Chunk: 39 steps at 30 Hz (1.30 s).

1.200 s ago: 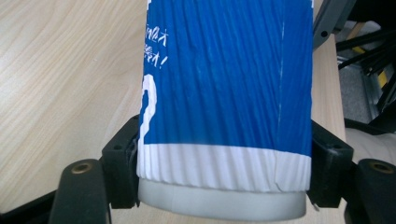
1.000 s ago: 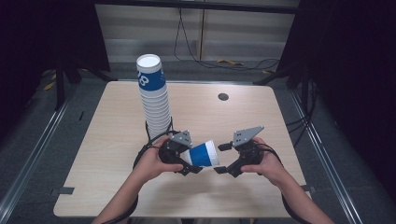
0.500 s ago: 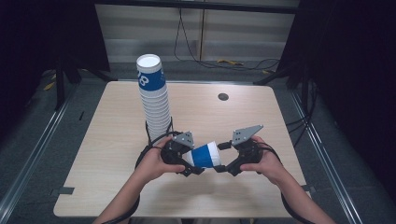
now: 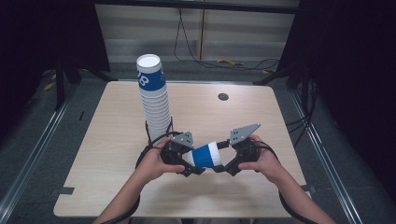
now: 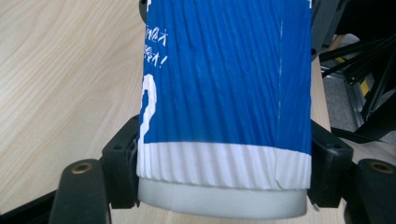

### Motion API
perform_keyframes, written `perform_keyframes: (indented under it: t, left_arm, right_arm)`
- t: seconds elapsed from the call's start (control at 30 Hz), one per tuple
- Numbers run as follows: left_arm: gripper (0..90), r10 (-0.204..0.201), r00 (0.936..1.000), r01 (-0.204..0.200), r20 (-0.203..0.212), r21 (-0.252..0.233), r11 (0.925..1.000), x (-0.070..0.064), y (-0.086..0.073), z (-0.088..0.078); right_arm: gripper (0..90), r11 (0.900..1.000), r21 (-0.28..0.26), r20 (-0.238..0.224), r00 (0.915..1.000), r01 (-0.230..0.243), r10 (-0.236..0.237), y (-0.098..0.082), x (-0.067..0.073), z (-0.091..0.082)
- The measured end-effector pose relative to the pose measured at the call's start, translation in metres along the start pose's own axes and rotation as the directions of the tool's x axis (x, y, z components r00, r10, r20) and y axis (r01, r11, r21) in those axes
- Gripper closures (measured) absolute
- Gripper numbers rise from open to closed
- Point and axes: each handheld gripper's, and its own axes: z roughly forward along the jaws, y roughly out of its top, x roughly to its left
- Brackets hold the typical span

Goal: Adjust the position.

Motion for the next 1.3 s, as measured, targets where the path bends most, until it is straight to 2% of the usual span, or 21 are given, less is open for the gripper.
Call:
perform_keyframes:
  t: [0.17,0.23,0.27,0.37,0.47,0.6,0.63,0.67,0.7,0.73,0.83,0.9,0.93,1.0,1.07,1.3]
  left_arm:
    - [29.0,0.001,1.0,-0.001,0.004,-0.006,1.0,0.0007,0.0001,-0.0003]
    - [29.1,0.005,1.0,-0.005,0.003,0.001,1.0,0.0002,0.0005,0.0]
    - [29.1,-0.002,1.0,0.002,0.007,-0.005,1.0,0.0004,-0.0004,0.0005]
    - [29.4,0.011,0.9999,-0.011,0.007,0.006,0.9999,0.001,-0.0008,-0.0004]
    - [29.1,0.014,0.9999,-0.014,0.003,0.008,0.9999,0.0013,-0.0017,0.0012]
    - [27.8,0.013,0.9999,-0.013,0.001,0.017,0.9998,0.0015,-0.0016,0.0022]
    - [27.8,0.016,0.9999,-0.016,-0.001,0.027,0.9995,0.0014,-0.0015,0.0025]
    - [24.9,0.044,0.9988,-0.042,-0.021,0.061,0.9973,0.0015,-0.0013,0.0031]
    - [22.5,0.044,0.9988,-0.042,-0.021,0.061,0.9973,0.0015,-0.0013,0.0031]
    - [20.8,0.052,0.9981,-0.049,-0.033,0.091,0.9946,0.0013,-0.001,0.0036]
    - [21.2,0.051,0.9984,-0.048,-0.026,0.088,0.9949,0.0005,-0.0007,0.0042]
    - [24.8,0.049,0.9985,-0.047,-0.023,0.08,0.9957,-0.0011,-0.0006,0.0056]
    - [25.0,0.053,0.9985,-0.052,-0.015,0.08,0.9955,-0.0012,-0.0001,0.0064]
    - [24.4,0.055,0.9983,-0.054,-0.019,0.085,0.9949,-0.001,0.0004,0.0073]
    - [24.0,0.053,0.9984,-0.051,-0.019,0.085,0.995,-0.0006,0.0006,0.0075]
    - [22.0,0.051,0.9982,-0.048,-0.032,0.091,0.9947,-0.001,0.002,0.0056]
  right_arm:
    - [12.0,1.0,-0.01,-0.011,0.9999,0.005,-0.005,0.0022,0.0002,0.0009]
    - [13.2,1.0,-0.008,-0.018,0.9996,0.02,-0.02,0.0033,0.0005,0.0019]
    - [14.5,0.999,0.0,-0.011,0.9993,0.037,-0.037,0.0044,0.0011,0.0023]
    - [16.2,0.999,0.006,-0.018,0.9993,0.034,-0.034,0.0045,0.0008,0.0021]
    - [18.8,0.998,0.019,-0.014,0.9981,0.061,-0.061,0.005,0.0016,0.0009]
    - [20.6,0.997,0.031,-0.017,0.9972,0.074,-0.073,0.0055,0.0018,0.0]
    - [20.6,0.997,0.031,-0.017,0.9972,0.074,-0.073,0.0055,0.0018,0.0]
    - [21.1,0.997,0.032,-0.018,0.997,0.075,-0.075,0.0063,0.0024,-0.0018]
    - [21.1,0.997,0.032,-0.018,0.997,0.075,-0.075,0.0063,0.0024,-0.0018]
    - [22.1,0.996,0.039,-0.013,0.9967,0.08,-0.08,0.007,0.0028,-0.0033]
    - [24.0,0.996,0.047,-0.012,0.9968,0.079,-0.078,0.007,0.0026,-0.0039]
    - [25.4,0.994,0.059,-0.006,0.9962,0.087,-0.087,0.0065,0.0025,-0.0038]
    - [25.4,0.994,0.07,-0.018,0.9967,0.08,-0.079,0.0055,0.0025,-0.0026]
    - [25.7,0.993,0.076,-0.006,0.9957,0.093,-0.092,0.0051,0.003,-0.0015]
    - [25.7,0.993,0.076,-0.016,0.9963,0.086,-0.085,0.0049,0.0025,-0.0018]
    - [25.7,0.992,0.078,0.02,0.9945,0.101,-0.103,0.0065,0.0019,-0.0068]
